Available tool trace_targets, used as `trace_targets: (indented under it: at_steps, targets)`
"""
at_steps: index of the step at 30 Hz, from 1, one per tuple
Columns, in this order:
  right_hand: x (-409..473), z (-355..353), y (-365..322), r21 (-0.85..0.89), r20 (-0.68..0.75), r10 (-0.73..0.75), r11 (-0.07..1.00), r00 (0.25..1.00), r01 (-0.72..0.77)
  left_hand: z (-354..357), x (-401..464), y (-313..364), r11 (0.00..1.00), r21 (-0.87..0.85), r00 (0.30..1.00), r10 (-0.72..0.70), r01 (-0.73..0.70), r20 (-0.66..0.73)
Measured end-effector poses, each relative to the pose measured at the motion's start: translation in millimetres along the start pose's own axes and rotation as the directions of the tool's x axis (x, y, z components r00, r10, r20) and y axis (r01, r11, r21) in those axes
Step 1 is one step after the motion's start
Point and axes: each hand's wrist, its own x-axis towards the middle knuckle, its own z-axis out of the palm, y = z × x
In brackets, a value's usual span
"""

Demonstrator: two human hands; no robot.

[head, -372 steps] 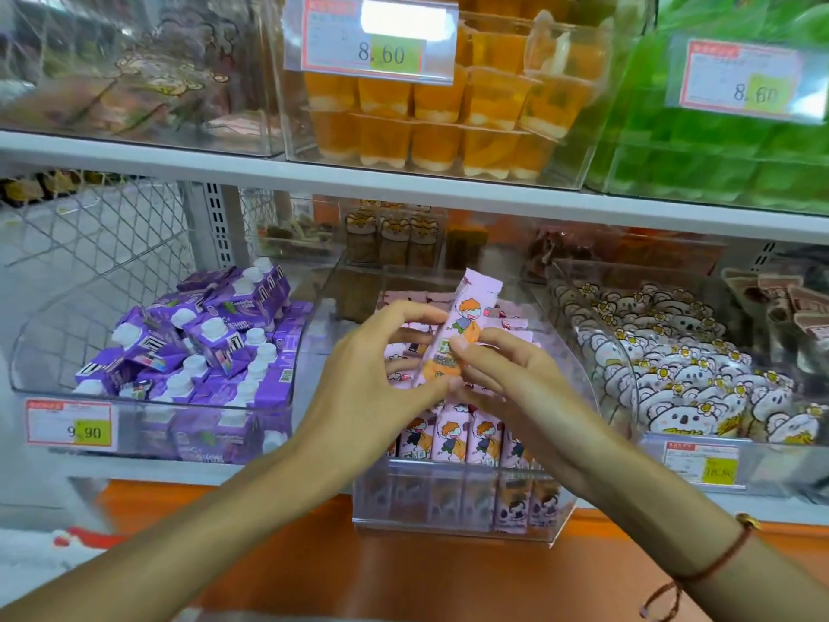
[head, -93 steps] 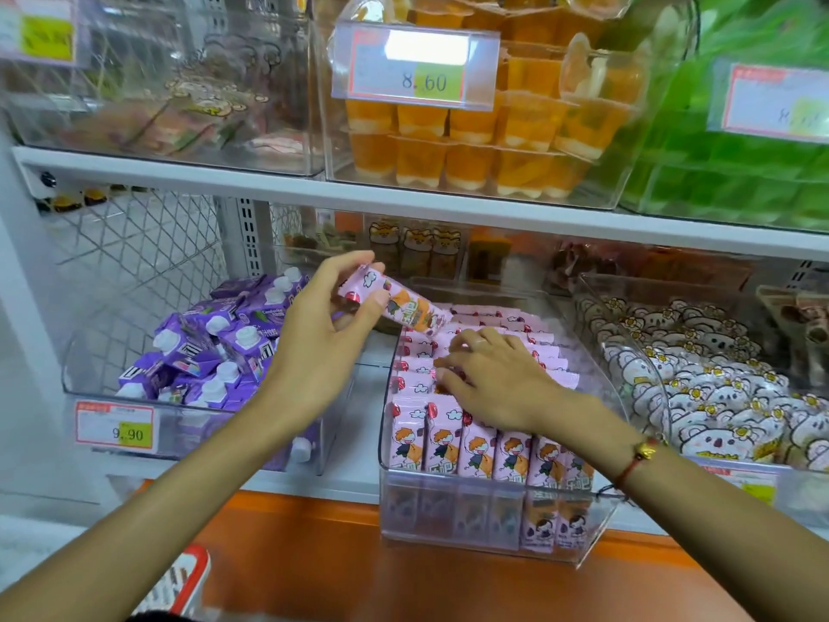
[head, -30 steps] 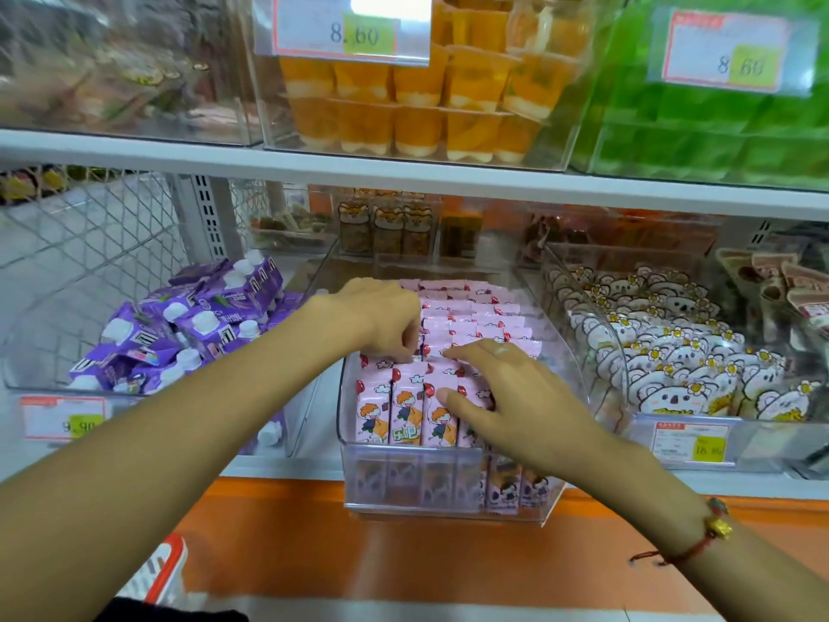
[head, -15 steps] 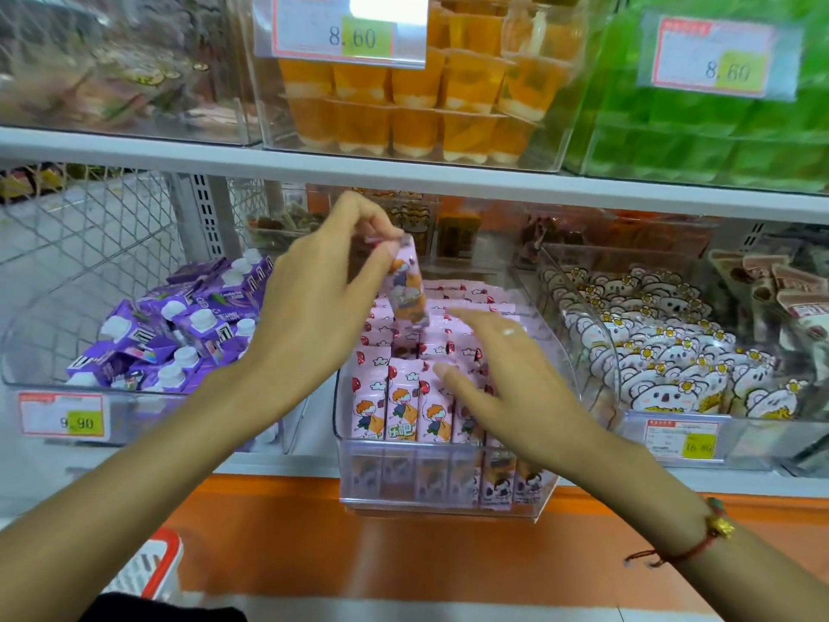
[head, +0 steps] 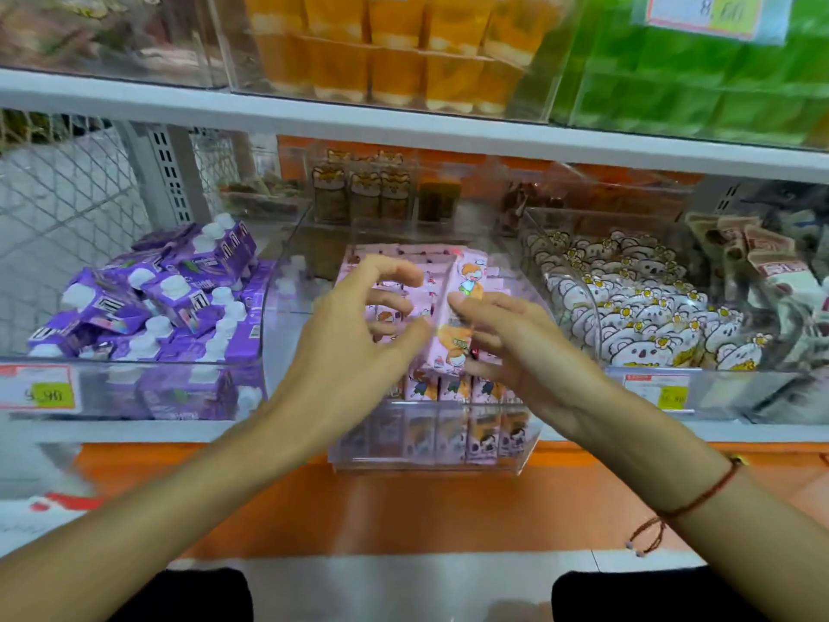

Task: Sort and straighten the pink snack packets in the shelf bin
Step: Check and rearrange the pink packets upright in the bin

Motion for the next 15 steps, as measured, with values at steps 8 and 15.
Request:
trace_targets:
  at_steps: [8, 15]
  targets:
    - [-1.0, 4.4, 1.7, 0.042, -0.064, -0.008, 0.999, 0.998, 0.010, 9.7, -4.8, -1.0, 0.997, 0.074, 0.999, 0.034, -0.036, 0.023]
    - [-1.9, 1.3, -4.9, 0.088, 0.083, -0.101, 0.992, 0.991, 0.094, 6.6, 1.5, -3.6, 0.996, 0.052, 0.997, 0.067, -0.066, -0.026]
